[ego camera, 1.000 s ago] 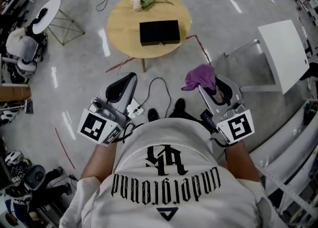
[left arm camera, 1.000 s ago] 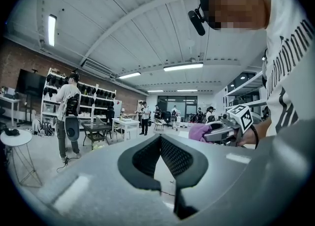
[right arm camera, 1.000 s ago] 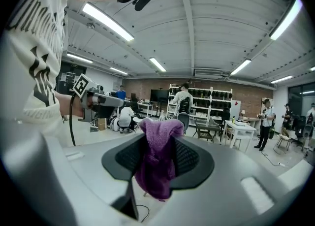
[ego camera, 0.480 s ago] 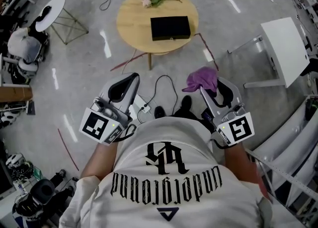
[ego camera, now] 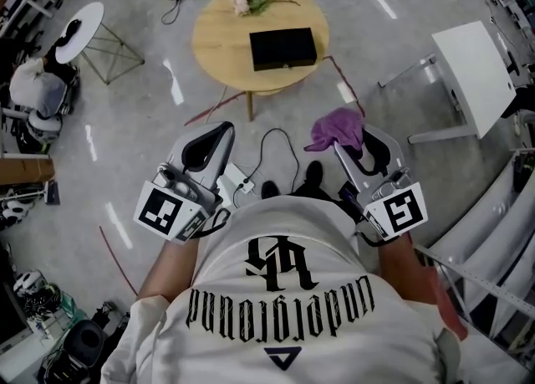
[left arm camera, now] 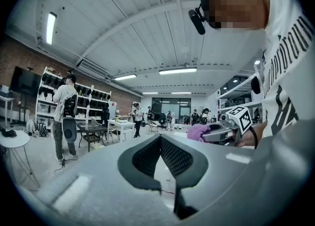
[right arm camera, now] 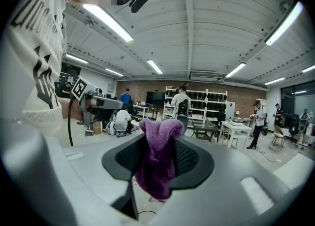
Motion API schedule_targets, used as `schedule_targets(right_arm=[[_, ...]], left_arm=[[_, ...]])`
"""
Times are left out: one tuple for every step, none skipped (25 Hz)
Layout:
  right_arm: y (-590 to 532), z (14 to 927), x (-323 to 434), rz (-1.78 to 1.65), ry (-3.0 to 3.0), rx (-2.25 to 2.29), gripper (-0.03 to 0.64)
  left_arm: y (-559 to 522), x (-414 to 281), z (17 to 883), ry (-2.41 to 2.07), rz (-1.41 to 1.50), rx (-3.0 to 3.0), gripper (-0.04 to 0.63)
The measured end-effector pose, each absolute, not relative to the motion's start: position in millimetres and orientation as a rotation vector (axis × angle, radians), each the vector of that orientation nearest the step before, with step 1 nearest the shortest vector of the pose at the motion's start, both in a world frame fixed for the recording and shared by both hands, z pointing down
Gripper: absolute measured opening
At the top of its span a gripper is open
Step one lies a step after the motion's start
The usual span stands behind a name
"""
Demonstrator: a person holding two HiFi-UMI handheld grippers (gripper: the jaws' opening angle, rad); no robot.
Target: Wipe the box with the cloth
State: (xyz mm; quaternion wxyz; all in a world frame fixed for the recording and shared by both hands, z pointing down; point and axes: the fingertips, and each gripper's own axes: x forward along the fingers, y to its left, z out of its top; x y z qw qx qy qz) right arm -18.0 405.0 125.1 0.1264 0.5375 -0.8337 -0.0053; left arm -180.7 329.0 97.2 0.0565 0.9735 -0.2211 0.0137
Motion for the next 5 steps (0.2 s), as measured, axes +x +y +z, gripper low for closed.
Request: schedule_targets(right_arm=[[404.6, 124.4, -18.0, -0.016, -2.426, 1.566, 0.155], [404.1, 123.4, -17.9, -0.018, -2.425, 1.567, 0.155], [403.4, 122.3, -17.8, -0.020, -2.425, 1.568, 0.155], [402.7, 121.2, -17.7, -0.023, -2.425, 1.569, 0.155], [402.0, 120.2, -17.6, -0.025, -2.425, 1.569, 0.155]], left_arm=[[328.3, -180.7, 96.6, -0.670, 0.038, 2.953, 0.005], [327.6, -180.5, 96.1, -0.669, 0.036, 2.952, 0.005], [327.1, -180.2, 95.6, -0.667, 0.034, 2.952, 0.005], [326.5, -180.0, 95.3, -0.666, 0.032, 2.951, 0.005], [326.0, -179.7, 95.0, -0.665, 0.031, 2.950, 0.005]])
